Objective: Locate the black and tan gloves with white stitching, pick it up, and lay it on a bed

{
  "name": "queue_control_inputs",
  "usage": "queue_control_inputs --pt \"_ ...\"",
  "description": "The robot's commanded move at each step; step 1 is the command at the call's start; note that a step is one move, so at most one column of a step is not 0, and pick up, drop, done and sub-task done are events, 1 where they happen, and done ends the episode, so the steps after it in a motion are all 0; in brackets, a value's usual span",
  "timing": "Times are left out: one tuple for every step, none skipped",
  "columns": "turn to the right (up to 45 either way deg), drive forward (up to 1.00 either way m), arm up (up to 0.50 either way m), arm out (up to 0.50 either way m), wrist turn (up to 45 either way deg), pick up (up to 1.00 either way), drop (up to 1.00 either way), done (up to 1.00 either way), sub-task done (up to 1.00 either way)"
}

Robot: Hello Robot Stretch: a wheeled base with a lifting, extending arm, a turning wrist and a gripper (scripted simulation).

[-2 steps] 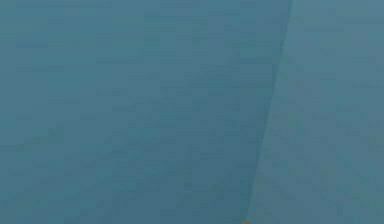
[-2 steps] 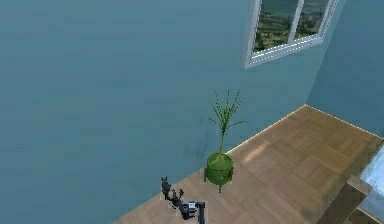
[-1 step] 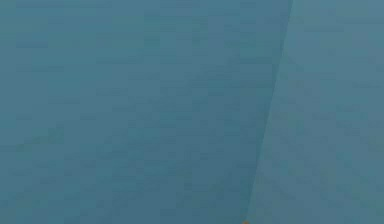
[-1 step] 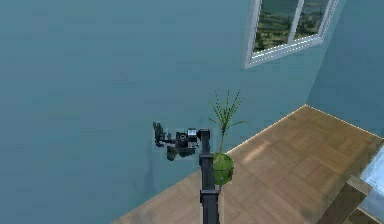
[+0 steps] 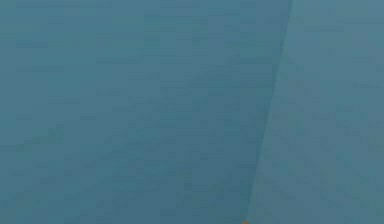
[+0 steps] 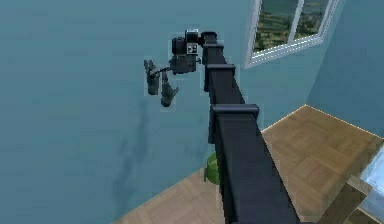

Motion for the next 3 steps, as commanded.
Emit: queue_control_inputs --pt "0.0 0.00 0.00 0.00 -45.0 0.00 0.00 0.00 0.00" --pt "0.0 0.00 0.00 0.00 -45.0 0.00 0.00 0.00 0.00" --pt "0.0 0.00 0.00 0.00 -15.0 0.00 0.00 0.00 0.00"
